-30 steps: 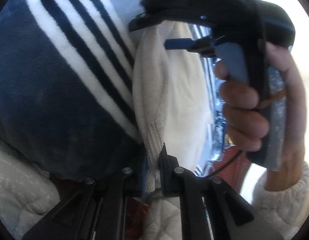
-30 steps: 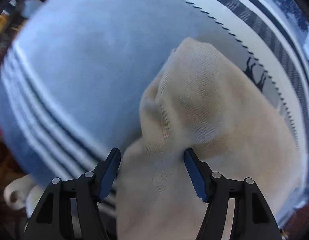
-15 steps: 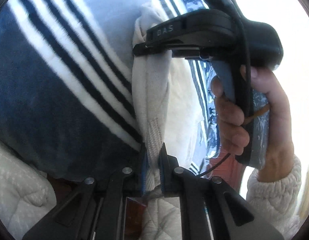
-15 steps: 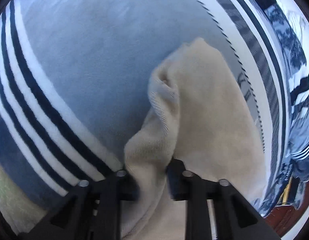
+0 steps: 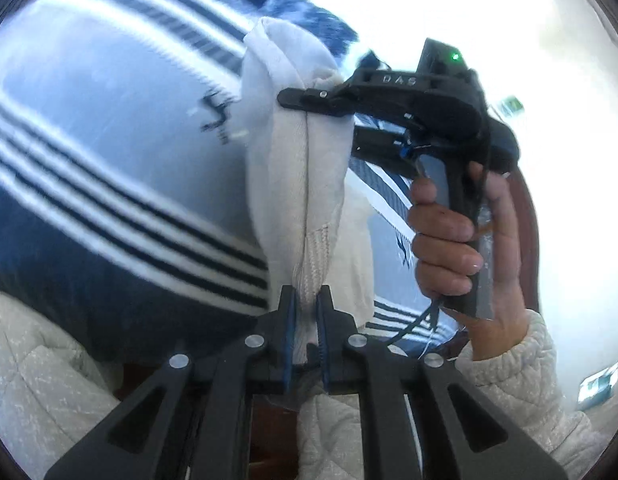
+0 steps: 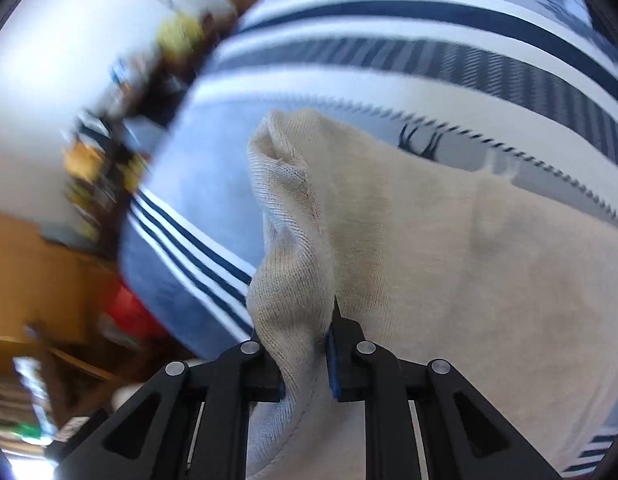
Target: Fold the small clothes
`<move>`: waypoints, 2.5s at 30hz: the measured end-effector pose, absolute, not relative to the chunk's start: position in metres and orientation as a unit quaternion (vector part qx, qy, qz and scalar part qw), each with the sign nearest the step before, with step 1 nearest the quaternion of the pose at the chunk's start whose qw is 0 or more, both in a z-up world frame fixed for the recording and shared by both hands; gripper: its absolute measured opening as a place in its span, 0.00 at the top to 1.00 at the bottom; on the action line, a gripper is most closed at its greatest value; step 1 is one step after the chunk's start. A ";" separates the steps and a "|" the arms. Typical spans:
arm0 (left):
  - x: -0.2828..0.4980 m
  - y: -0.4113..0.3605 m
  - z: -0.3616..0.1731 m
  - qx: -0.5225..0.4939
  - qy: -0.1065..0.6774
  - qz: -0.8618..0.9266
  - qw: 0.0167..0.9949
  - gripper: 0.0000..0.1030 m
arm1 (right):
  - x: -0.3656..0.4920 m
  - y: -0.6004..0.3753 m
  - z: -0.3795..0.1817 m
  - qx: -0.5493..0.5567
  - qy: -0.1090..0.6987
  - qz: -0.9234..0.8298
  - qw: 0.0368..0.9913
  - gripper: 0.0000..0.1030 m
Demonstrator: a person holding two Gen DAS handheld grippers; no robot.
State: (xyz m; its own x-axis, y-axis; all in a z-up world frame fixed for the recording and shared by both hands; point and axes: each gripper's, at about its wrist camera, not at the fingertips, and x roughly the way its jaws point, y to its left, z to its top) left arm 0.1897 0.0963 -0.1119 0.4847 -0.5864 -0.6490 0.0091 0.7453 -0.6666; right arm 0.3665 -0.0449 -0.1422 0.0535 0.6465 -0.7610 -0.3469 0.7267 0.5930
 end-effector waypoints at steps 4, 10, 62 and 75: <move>0.195 0.054 -0.089 -0.228 0.483 -0.181 0.826 0.91 | 0.363 -0.112 -0.127 0.201 0.554 0.361 0.723 0.86; 0.213 -0.033 -0.094 -0.148 0.519 -0.198 0.819 0.91 | 0.360 -0.231 -0.155 0.307 0.519 0.350 0.717 0.85; 0.221 -0.088 -0.226 -0.133 0.618 -0.094 0.769 0.45 | 0.225 -0.400 -0.265 0.308 0.511 0.151 0.789 0.40; 0.224 -0.085 -0.241 -0.143 0.631 -0.089 0.758 0.39 | 0.216 -0.371 -0.281 0.253 0.585 0.118 0.762 0.98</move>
State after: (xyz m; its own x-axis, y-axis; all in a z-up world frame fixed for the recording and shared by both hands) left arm 0.2245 -0.0848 -0.2409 0.1884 -0.3146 -0.9303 -0.0454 0.9435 -0.3283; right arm 0.2158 -0.3711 -0.2807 0.2887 0.4759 -0.8307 0.1155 0.8440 0.5237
